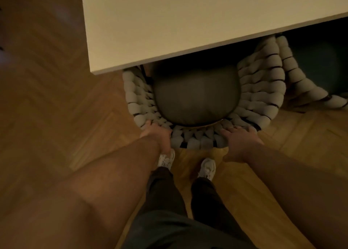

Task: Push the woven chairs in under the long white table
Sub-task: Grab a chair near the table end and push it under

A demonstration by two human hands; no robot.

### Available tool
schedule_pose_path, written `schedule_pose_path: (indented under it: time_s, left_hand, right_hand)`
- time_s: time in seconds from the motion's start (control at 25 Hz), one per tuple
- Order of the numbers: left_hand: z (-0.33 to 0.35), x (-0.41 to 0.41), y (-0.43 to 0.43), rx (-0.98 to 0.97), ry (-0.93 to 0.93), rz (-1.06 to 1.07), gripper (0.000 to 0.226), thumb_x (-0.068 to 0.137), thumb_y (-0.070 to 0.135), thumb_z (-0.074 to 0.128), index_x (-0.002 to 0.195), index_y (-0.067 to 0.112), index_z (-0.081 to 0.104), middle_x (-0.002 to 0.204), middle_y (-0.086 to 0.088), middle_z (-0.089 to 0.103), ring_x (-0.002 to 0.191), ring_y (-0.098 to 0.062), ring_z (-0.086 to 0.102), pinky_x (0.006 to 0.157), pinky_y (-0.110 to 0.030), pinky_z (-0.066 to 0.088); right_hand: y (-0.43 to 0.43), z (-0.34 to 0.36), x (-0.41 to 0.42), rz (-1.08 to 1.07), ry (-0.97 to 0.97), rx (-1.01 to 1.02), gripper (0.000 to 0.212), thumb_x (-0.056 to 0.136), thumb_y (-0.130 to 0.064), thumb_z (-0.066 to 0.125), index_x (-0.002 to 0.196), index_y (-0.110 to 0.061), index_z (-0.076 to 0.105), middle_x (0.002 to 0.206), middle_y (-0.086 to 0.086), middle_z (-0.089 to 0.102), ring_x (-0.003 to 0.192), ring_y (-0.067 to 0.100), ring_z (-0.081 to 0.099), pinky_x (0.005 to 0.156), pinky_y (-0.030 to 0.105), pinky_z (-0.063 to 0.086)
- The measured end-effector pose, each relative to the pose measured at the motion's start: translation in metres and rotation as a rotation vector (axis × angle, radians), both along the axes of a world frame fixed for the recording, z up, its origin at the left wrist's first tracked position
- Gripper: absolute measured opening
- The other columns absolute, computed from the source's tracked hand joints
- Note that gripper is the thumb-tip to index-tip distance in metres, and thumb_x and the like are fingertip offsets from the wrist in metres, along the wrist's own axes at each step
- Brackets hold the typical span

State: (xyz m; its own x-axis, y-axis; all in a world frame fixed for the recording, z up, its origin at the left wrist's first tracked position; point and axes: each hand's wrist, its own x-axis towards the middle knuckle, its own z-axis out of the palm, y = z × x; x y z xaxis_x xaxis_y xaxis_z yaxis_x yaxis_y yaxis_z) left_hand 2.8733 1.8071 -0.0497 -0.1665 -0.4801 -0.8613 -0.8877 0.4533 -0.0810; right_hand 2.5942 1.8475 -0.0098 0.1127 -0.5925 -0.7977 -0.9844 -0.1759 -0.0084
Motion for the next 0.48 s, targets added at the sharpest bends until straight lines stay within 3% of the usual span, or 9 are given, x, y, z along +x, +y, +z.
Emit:
schedule_pose_path:
  time_s: [0.08, 0.2, 0.36, 0.48]
  left_hand:
    - [0.002, -0.012, 0.008, -0.053, -0.008, -0.033, 0.067, 0.094, 0.05, 0.057, 0.157, 0.034, 0.042, 0.158, -0.004, 0.048, 0.148, -0.031, 0.038, 0.128, -0.058, 0.005]
    - [0.003, -0.02, 0.015, -0.136, -0.014, -0.077, 0.047, 0.101, 0.035, 0.05, 0.149, 0.038, 0.052, 0.149, 0.003, 0.057, 0.139, -0.024, 0.051, 0.127, -0.054, 0.013]
    - [0.0, -0.013, 0.018, -0.182, 0.0, -0.084, 0.037, 0.102, 0.028, 0.049, 0.135, 0.038, 0.061, 0.134, 0.005, 0.066, 0.128, -0.022, 0.058, 0.122, -0.053, 0.022]
    - [-0.007, 0.0, 0.023, -0.178, -0.017, -0.097, 0.027, 0.101, 0.03, 0.052, 0.123, 0.037, 0.066, 0.122, 0.005, 0.069, 0.116, -0.021, 0.062, 0.113, -0.049, 0.028]
  right_hand:
    - [0.0, -0.007, -0.005, 0.071, -0.006, -0.018, 0.101, 0.087, -0.066, 0.065, 0.167, -0.033, 0.014, 0.172, -0.001, 0.026, 0.157, 0.024, 0.025, 0.127, 0.055, 0.012]
    - [-0.007, -0.02, -0.008, 0.115, 0.005, -0.036, 0.08, 0.096, -0.045, 0.062, 0.164, -0.036, 0.023, 0.165, -0.003, 0.039, 0.15, 0.023, 0.037, 0.122, 0.046, 0.027]
    - [-0.017, -0.032, -0.007, 0.17, 0.026, -0.03, 0.06, 0.1, -0.023, 0.048, 0.156, -0.041, 0.037, 0.143, -0.003, 0.06, 0.127, 0.024, 0.059, 0.104, 0.043, 0.048]
    - [-0.008, -0.036, 0.004, 0.175, 0.011, -0.038, 0.053, 0.102, -0.026, 0.044, 0.152, -0.043, 0.042, 0.136, -0.004, 0.063, 0.119, 0.021, 0.062, 0.088, 0.038, 0.048]
